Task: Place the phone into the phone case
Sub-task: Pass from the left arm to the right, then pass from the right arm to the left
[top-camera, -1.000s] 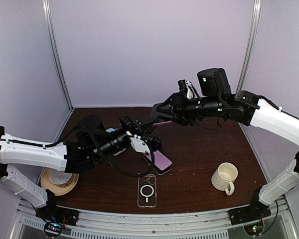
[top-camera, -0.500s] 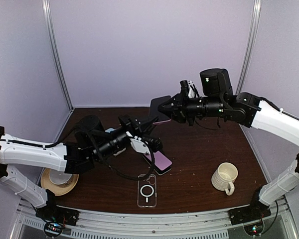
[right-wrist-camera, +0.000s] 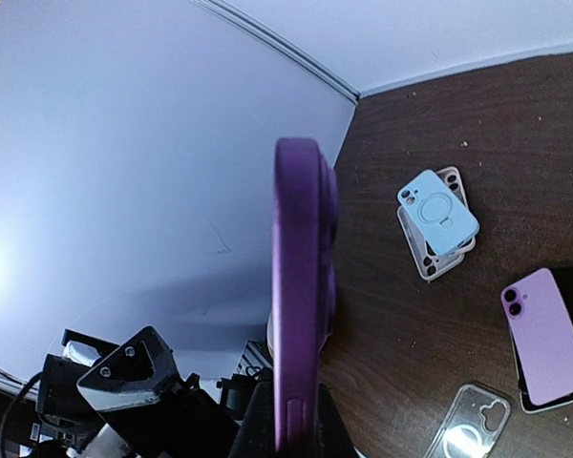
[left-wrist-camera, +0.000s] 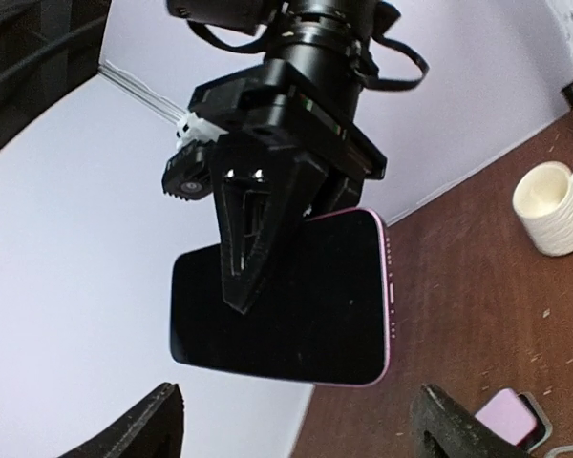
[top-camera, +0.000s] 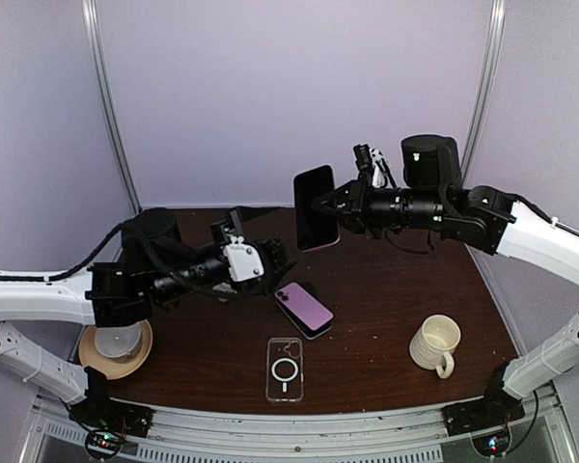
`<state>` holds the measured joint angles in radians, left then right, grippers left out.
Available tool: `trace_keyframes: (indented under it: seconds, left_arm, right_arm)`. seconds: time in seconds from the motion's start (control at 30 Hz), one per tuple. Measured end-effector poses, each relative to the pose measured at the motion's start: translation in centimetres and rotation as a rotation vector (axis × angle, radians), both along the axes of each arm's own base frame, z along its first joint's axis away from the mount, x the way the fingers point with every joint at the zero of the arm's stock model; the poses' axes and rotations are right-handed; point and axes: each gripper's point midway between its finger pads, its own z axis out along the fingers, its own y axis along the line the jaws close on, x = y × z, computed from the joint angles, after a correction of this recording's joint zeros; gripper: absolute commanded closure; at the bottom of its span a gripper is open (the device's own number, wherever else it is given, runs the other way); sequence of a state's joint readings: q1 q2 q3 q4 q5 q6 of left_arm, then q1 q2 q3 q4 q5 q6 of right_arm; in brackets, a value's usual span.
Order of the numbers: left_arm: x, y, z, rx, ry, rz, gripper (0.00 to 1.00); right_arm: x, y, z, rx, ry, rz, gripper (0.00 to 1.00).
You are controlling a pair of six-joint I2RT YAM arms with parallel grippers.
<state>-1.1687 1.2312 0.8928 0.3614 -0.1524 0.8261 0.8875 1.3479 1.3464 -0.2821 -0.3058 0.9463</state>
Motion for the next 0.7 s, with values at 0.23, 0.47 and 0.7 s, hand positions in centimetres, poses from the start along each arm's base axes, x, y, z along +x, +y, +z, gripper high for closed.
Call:
trace_keyframes:
  seconds: [0.23, 0.47, 0.7]
  left_arm:
    - [-0.1, 3.8, 5.7, -0.265, 0.473, -0.123, 0.21]
    - [3.5, 7.4, 11.4, -0.558, 0.924, -0.274, 0.18]
    - [-0.3, 4.2, 12.2, -0.499, 1.124, -0.494, 0.18]
  right_arm:
    - [-0.9, -0.9, 4.5, 0.062, -0.226, 0.033, 1.00]
    - [-2.9, -0.4, 11.2, 0.212, -0.510, 0.125, 1.00]
    - [-4.6, 0.2, 15.5, 0.284, -0.706, 0.177, 1.00]
